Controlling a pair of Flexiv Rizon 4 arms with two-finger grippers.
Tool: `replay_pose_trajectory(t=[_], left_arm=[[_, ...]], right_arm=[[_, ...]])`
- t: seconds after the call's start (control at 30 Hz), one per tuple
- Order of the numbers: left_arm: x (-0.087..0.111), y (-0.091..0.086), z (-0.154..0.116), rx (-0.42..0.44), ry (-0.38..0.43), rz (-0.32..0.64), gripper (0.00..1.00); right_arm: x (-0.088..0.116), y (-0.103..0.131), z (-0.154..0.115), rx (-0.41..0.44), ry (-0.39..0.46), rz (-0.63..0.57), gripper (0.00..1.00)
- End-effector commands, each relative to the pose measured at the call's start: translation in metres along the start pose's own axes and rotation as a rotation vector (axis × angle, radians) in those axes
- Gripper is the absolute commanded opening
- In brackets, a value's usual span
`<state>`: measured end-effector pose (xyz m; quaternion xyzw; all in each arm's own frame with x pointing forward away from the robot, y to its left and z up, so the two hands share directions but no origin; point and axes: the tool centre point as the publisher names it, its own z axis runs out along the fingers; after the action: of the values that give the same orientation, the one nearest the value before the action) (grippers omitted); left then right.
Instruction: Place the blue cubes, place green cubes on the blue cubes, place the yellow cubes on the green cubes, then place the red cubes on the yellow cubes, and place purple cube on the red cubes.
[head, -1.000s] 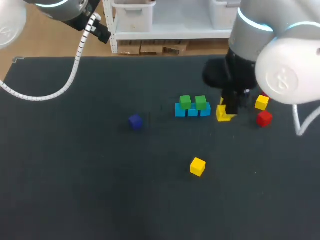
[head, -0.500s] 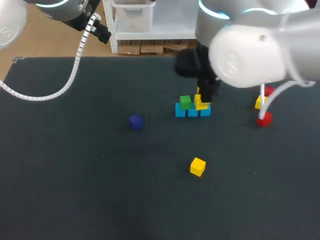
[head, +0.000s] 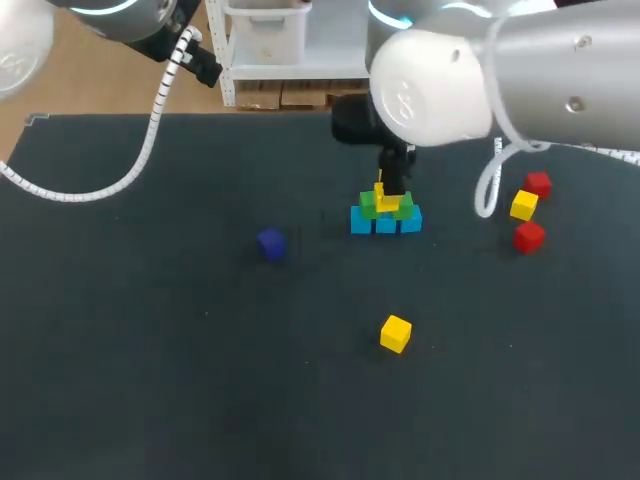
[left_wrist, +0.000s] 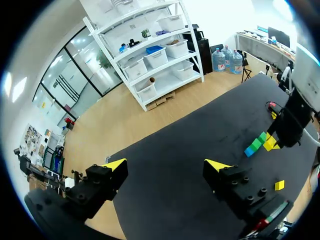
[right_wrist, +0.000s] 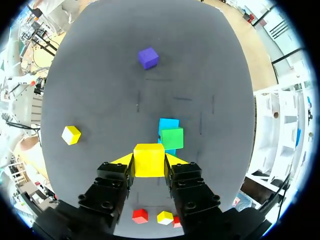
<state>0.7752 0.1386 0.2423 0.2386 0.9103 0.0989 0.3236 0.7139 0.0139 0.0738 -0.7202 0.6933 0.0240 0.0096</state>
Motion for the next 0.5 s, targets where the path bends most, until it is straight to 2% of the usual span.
replay_pose_trajectory(t=[0.03,0.5], left_arm=[[0.0,0.0,0.0,0.001,-0.001,0.001,1.0],[0.0,0.0,0.0,0.001,-0.001,0.001,1.0]], right_arm=[[0.001,-0.01,0.004,-0.051,-0.007,0.019,0.0],[0.01,-0.02,0.012,-0.054,-0.023,0.038,0.0]])
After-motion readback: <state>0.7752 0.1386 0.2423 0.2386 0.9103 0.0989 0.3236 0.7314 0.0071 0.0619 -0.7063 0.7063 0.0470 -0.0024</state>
